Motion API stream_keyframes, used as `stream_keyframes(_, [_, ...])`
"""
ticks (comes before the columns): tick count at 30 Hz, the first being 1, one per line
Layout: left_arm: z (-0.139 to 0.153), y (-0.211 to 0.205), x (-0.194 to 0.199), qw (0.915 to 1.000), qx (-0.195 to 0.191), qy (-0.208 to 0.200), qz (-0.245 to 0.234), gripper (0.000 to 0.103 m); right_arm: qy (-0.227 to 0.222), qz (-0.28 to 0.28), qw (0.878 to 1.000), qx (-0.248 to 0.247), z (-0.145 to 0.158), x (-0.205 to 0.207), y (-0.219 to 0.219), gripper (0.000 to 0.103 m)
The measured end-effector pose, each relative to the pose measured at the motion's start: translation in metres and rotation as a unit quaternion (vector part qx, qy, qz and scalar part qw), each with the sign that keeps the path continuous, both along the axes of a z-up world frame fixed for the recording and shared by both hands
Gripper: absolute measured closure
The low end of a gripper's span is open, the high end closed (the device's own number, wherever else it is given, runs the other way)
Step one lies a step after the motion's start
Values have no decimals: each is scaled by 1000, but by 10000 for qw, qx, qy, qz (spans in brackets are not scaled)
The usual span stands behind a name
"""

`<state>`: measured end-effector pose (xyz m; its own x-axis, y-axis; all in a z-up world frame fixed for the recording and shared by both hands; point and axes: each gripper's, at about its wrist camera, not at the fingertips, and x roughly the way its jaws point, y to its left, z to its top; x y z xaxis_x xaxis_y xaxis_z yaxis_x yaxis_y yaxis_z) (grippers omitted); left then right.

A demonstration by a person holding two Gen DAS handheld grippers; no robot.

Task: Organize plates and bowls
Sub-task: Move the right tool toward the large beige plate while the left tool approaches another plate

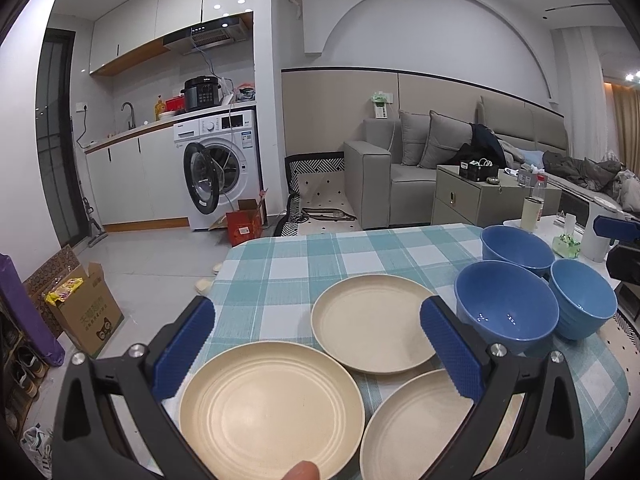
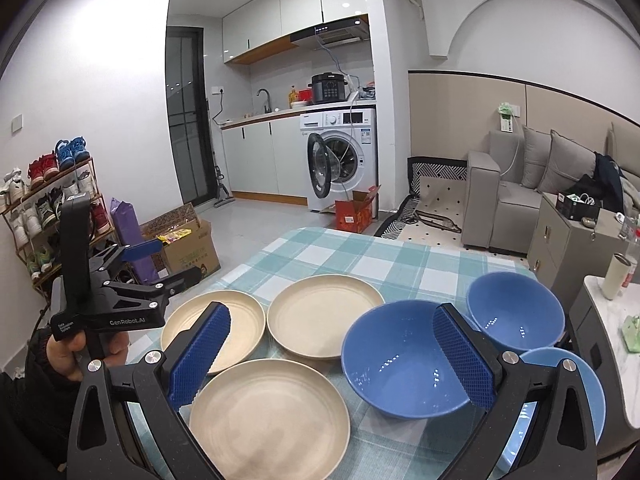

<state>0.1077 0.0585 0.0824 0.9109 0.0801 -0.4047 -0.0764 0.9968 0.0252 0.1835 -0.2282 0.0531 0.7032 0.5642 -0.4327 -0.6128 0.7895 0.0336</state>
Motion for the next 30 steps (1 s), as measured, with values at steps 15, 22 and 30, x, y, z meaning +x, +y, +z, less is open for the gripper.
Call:
stream_keyframes(15, [-7,6,38,9995,174,245,61,0,151,245,9990,-343,0,52,42,0])
stream_keyframes(22, [-11,12,55,9991,213,366,87,0,351,277,9982,-388,-2,85,60,0])
stream_keyframes(30, [-11,29,72,9988,43,472,151,0,530,355,9963,-569,-3,119,81,0])
